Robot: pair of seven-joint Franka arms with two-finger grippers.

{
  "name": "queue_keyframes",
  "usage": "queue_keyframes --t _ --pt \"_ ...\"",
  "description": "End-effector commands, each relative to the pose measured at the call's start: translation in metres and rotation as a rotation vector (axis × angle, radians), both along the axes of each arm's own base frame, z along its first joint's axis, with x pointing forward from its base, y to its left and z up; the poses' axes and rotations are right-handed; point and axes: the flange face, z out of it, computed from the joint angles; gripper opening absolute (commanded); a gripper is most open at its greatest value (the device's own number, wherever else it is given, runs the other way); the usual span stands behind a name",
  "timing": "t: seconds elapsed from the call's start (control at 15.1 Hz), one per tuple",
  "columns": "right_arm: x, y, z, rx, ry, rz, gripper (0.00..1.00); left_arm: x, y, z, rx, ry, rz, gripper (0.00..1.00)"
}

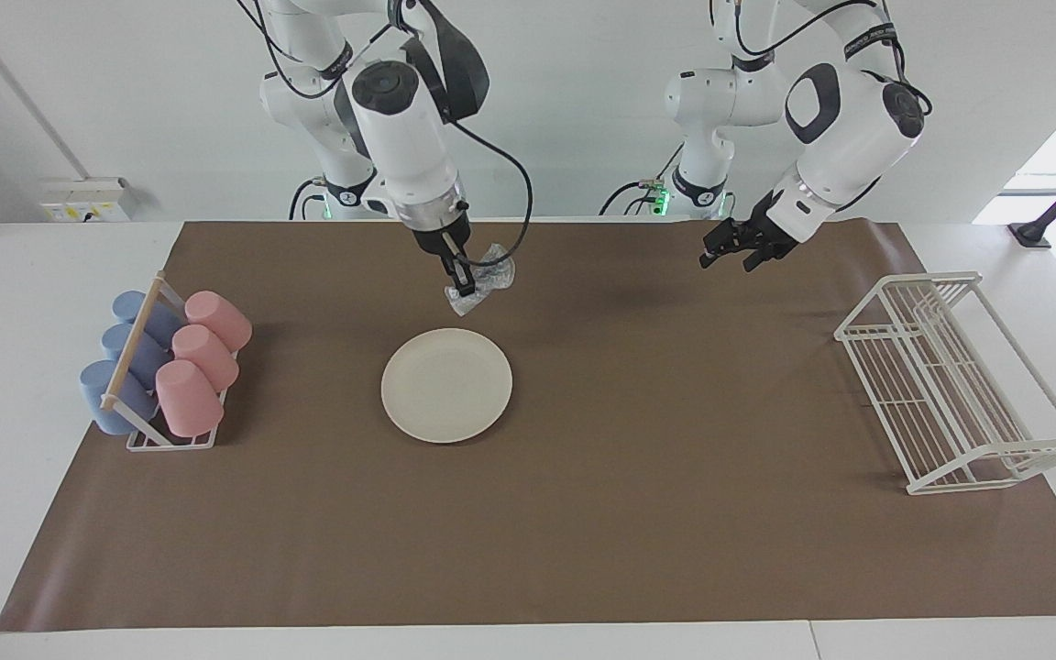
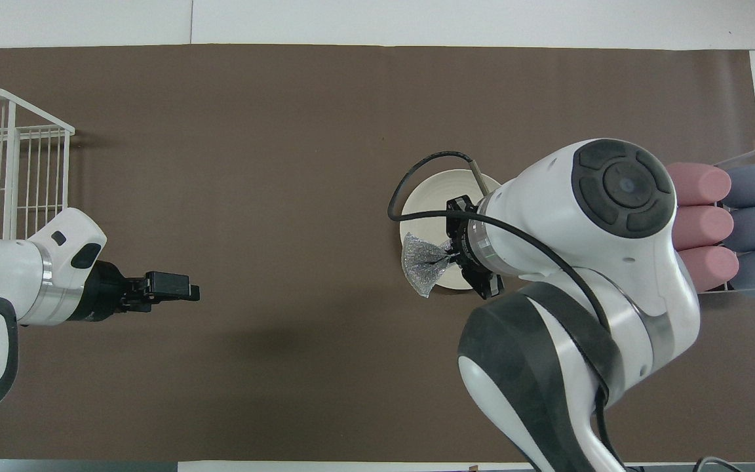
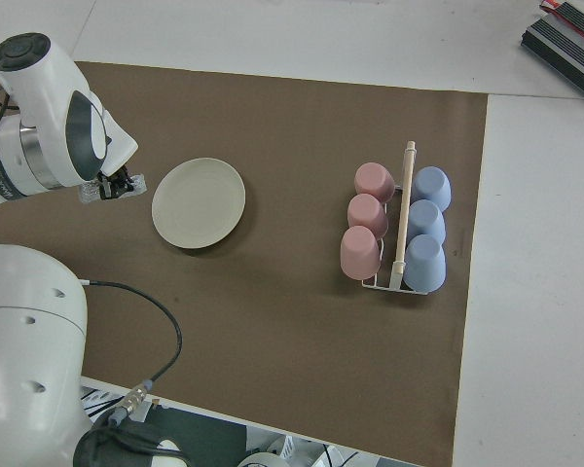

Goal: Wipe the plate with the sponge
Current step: 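Carry the scrubber toward the left gripper while the left gripper reaches in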

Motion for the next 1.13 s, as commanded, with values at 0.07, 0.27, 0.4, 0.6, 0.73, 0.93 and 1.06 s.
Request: queue_keyframes --t 0.07,0.27,0.4,0.6,0.73,0.93,1.06 --pt "-0.033 0.011 0.035 -0.039 0.003 -0.045 0.00 0.004 -0.018 0.013 -0.267 0.015 0.068 1.00" --pt "-0.053 0.037 0.038 -0.056 0.030 -0.088 0.00 0.005 -0.034 0.025 -0.478 0.020 0.130 1.00" --pt "-0.064 0.054 0.043 -0.054 0.029 -0.122 0.00 0.001 -0.056 0.032 -0.587 0.022 0.128 1.00" --pt "-0.074 0.070 0.059 -0.044 0.025 -0.157 0.00 -0.011 -0.094 0.035 -0.685 0.007 0.080 1.00" --pt "-0.085 0.084 0.066 -0.050 0.034 -0.150 0.00 -0.023 -0.102 0.030 -0.727 -0.018 0.043 1.00" --pt "-0.085 0.084 0.066 -0.050 0.028 -0.149 0.00 -0.032 -0.118 0.033 -0.815 -0.017 0.000 1.00" --pt "-0.084 0.083 0.066 -0.060 0.018 -0.148 0.00 -0.038 -0.125 0.040 -0.869 0.007 -0.054 1.00"
